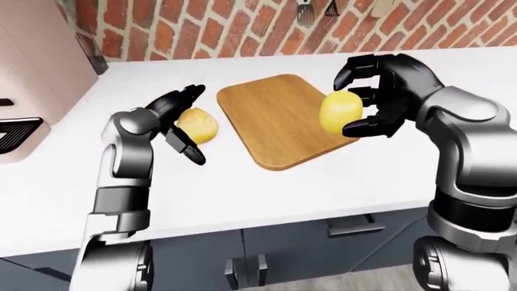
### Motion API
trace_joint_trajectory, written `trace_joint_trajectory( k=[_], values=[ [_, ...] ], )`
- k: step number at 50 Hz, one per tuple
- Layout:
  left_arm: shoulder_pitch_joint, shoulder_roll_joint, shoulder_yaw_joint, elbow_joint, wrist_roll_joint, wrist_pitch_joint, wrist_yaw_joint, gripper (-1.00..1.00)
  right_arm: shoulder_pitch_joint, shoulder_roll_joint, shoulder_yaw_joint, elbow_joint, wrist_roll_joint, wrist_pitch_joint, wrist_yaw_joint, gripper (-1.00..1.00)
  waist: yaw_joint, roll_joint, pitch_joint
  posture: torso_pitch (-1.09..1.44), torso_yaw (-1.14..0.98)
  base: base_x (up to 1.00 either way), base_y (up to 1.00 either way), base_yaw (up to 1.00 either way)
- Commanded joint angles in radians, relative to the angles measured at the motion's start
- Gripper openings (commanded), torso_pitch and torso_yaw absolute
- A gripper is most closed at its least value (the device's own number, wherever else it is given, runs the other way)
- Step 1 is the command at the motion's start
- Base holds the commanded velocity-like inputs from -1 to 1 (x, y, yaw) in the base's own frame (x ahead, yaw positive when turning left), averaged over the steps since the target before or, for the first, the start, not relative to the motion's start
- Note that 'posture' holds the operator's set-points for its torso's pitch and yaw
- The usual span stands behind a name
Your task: Place the bread and cheese on the cutting board.
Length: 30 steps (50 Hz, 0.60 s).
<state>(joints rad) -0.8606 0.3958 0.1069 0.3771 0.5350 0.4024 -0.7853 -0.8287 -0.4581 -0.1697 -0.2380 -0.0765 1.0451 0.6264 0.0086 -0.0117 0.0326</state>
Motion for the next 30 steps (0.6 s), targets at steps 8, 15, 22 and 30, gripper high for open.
trace_joint_trajectory(
  k=[8, 15, 22, 30],
  values=[
    [-0.029, 0.002, 0.004, -0.023, -0.005, -0.019, 0.015, 1.00, -0.022, -0.004, -0.015, -0.030, -0.001, -0.035, -0.008, -0.92, 0.000, -0.001, -0.028, 0.00, 0.00, 0.00, 0.00, 0.00],
    [-0.038, 0.009, 0.010, 0.019, -0.012, -0.054, 0.070, -1.00, 0.005, -0.002, -0.021, -0.049, -0.002, -0.046, -0.009, -0.92, 0.000, 0.000, -0.030, 0.00, 0.00, 0.00, 0.00, 0.00],
    [-0.038, 0.019, 0.013, 0.086, -0.021, -0.122, 0.147, -1.00, 0.012, -0.005, -0.024, -0.049, -0.002, -0.045, -0.007, -0.92, -0.002, 0.002, -0.033, 0.00, 0.00, 0.00, 0.00, 0.00],
    [-0.099, 0.038, 0.015, 0.102, -0.025, -0.106, 0.149, -0.96, -0.022, -0.022, -0.038, -0.037, 0.011, -0.032, -0.006, -0.92, -0.002, 0.003, -0.031, 0.00, 0.00, 0.00, 0.00, 0.00]
  ],
)
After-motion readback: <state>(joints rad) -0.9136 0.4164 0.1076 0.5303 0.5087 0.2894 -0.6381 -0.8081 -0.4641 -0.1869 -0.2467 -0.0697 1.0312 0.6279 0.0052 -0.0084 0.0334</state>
